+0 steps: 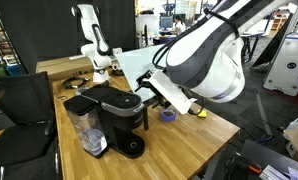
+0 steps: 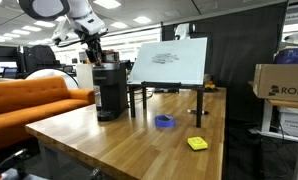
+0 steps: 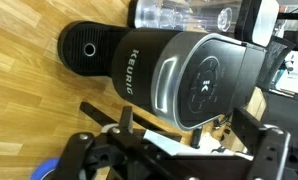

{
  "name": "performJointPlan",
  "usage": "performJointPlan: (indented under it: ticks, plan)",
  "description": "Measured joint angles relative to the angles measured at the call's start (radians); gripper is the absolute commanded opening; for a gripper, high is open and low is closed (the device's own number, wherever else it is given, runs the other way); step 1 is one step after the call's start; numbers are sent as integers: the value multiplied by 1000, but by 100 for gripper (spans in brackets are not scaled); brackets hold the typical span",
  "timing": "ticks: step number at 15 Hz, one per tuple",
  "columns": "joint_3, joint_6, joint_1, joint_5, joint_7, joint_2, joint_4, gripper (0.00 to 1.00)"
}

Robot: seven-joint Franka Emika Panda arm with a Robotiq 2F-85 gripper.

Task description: Open the top part of the coffee maker.

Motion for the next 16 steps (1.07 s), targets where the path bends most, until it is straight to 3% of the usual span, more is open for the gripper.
performJointPlan:
  ticks: [9,16]
  plan:
    - [-404,100,367,-213,120,-3,-15,100]
    - [-587,98,466,-421,239,-7,42,100]
